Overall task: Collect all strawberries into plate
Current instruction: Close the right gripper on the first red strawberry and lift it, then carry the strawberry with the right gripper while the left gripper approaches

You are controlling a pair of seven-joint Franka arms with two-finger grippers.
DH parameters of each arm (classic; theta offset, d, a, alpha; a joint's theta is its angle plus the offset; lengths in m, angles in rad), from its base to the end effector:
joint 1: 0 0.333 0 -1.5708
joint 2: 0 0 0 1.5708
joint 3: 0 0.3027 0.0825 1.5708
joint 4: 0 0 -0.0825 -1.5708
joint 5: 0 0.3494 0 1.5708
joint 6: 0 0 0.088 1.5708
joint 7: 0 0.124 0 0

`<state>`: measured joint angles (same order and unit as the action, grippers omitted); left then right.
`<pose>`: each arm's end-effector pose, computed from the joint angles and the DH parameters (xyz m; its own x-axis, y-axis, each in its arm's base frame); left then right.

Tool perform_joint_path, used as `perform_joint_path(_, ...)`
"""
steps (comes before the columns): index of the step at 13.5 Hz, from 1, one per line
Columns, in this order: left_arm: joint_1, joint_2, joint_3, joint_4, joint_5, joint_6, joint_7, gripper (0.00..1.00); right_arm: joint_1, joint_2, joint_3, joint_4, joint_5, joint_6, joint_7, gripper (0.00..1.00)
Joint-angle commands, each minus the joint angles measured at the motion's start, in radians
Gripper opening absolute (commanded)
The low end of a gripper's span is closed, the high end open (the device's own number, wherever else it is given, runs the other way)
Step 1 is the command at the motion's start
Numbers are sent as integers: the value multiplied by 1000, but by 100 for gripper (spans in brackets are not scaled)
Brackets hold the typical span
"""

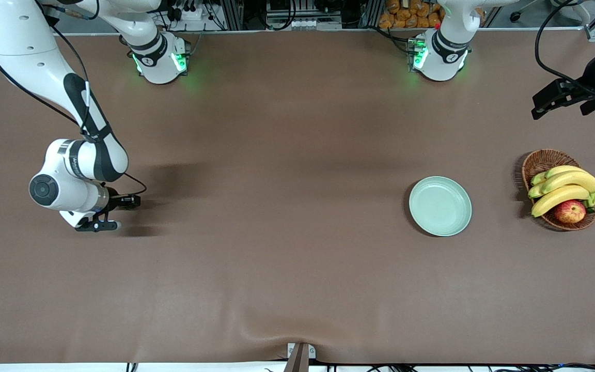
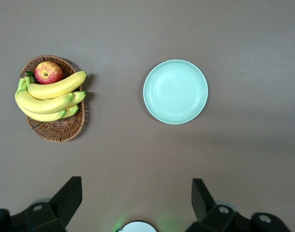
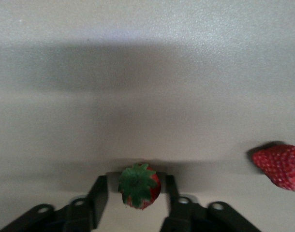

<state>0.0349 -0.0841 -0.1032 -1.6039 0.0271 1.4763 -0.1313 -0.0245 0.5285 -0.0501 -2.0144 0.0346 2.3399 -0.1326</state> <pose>0.4831 -0.0317 0.6139 0.9970 0.0662 -0.0388 0.0646 -0.9971 -0.0412 0.5488 -0.0404 0.1718 0.9792 0.0370 -0.1996 0.0336 -0.9992 -0.0209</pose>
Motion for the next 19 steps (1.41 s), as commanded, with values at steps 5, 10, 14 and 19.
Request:
perform_joint_path(5,-6,23,-6,6,20,15,2,100,49,-71,12,5,-10,-4,-42,0)
perform_joint_path(10,-4,35,-6,-1,24,25,1,100,300,-36,25,216,109,-123,26,0)
perform_joint_path(14,-7,49,-6,-4,24,44,-7,100,539,128,26,447,217,-126,345,0)
perform_joint_path(19,-6,70,-6,-5,24,68,-8,100,764,336,27,707,214,-96,713,0)
